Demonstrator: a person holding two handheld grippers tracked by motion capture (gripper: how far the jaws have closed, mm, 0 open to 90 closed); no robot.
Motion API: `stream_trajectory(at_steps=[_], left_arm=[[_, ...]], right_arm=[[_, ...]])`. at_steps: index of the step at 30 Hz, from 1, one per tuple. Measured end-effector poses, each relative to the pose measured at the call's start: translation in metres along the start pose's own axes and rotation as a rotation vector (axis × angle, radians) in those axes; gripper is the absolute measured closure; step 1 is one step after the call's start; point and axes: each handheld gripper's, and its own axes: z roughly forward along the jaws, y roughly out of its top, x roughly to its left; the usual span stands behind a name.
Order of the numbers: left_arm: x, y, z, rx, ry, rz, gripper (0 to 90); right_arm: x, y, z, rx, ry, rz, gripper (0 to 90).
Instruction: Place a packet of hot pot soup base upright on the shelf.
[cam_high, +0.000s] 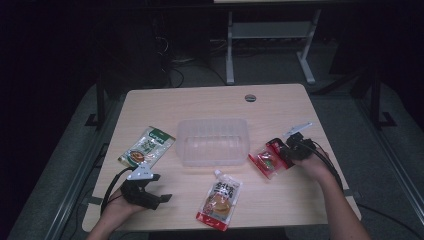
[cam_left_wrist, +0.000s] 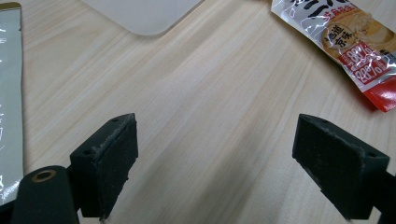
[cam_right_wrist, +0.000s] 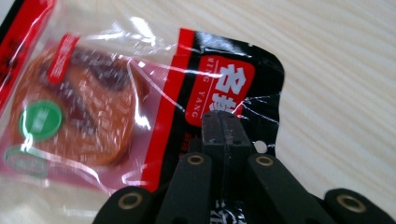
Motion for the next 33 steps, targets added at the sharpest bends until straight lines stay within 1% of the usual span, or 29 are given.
stream_trajectory(at_steps=[2,3,4,5,7,9,10,11,12,13,14,17,18,19,21,22,24,26,27,28,29,31,33], left_arm=[[-0.001,0.0,0.0,0.0,-0.001,-0.002,13.9],[0.0,0.0,0.0,0.004,-0.001,0.012,13.8],[-0.001,0.001,0.0,-0.002,-0.002,0.004,13.8],[-0.001,0.001,0.0,-0.003,-0.002,0.006,13.9],[-0.001,0.0,0.001,-0.001,-0.005,0.009,13.9],[-0.001,0.0,0.001,0.0,-0.008,0.008,13.9],[-0.001,0.001,0.001,0.01,-0.008,0.015,13.9],[-0.001,0.001,0.001,0.01,-0.008,0.015,13.9],[-0.001,0.001,0.001,0.01,-0.009,0.019,13.9],[-0.002,0.001,0.001,0.003,-0.009,0.012,13.9],[-0.002,0.001,0.001,0.004,-0.01,0.014,13.9],[-0.002,0.001,0.002,0.009,-0.012,0.017,13.9],[-0.003,0.001,0.002,0.011,-0.013,0.019,13.9],[-0.003,0.001,0.002,0.011,-0.014,0.02,13.9],[-0.003,0.001,0.002,0.007,-0.015,0.014,13.9],[-0.002,0.001,0.001,0.013,-0.016,0.021,13.9],[-0.002,0.0,0.002,0.009,-0.015,0.019,13.9],[-0.003,0.001,0.002,0.008,-0.015,0.017,13.9],[-0.003,0.001,0.002,0.008,-0.015,0.017,13.9],[-0.003,0.001,0.001,0.014,-0.017,0.02,13.9],[-0.004,0.001,0.001,0.01,-0.017,0.017,13.9],[-0.004,0.0,0.002,0.012,-0.019,0.02,13.9],[-0.004,0.001,0.002,0.009,-0.02,0.018,13.8]], right_arm=[[0.0,-0.001,-0.001,0.002,0.002,-0.001,90.0],[0.0,-0.002,-0.002,0.004,-0.009,-0.006,89.9],[0.001,-0.001,-0.006,-0.01,-0.01,0.01,89.9],[0.001,0.0,-0.009,-0.028,0.008,0.027,89.9],[0.006,0.004,-0.013,-0.059,0.033,0.029,89.9],[0.013,0.009,-0.013,-0.079,0.044,0.001,89.9],[0.017,0.012,-0.013,-0.085,0.054,-0.004,89.9],[0.02,0.015,-0.013,-0.096,0.062,-0.019,89.9],[0.02,0.015,-0.013,-0.096,0.062,-0.019,89.9],[0.023,0.019,-0.012,-0.107,0.067,-0.033,89.9],[0.029,0.026,-0.01,-0.134,0.071,-0.043,89.9],[0.032,0.031,-0.007,-0.142,0.072,-0.048,89.9],[0.033,0.033,-0.003,-0.137,0.079,-0.048,89.9],[0.034,0.033,0.005,-0.106,0.07,-0.055,89.9],[0.034,0.032,0.006,-0.107,0.068,-0.054,89.9],[0.033,0.03,0.006,-0.094,0.084,-0.046,89.9],[0.034,0.028,0.006,-0.086,0.093,-0.054,89.9],[0.036,0.025,0.005,-0.064,0.102,-0.068,89.9],[0.036,0.025,0.005,-0.064,0.102,-0.068,89.9],[0.037,0.022,0.005,-0.062,0.098,-0.084,89.9],[0.038,0.02,0.004,-0.069,0.106,-0.085,89.9],[0.04,0.015,-0.001,-0.062,0.121,-0.074,89.9],[0.043,0.01,-0.004,-0.063,0.15,-0.088,89.9]])
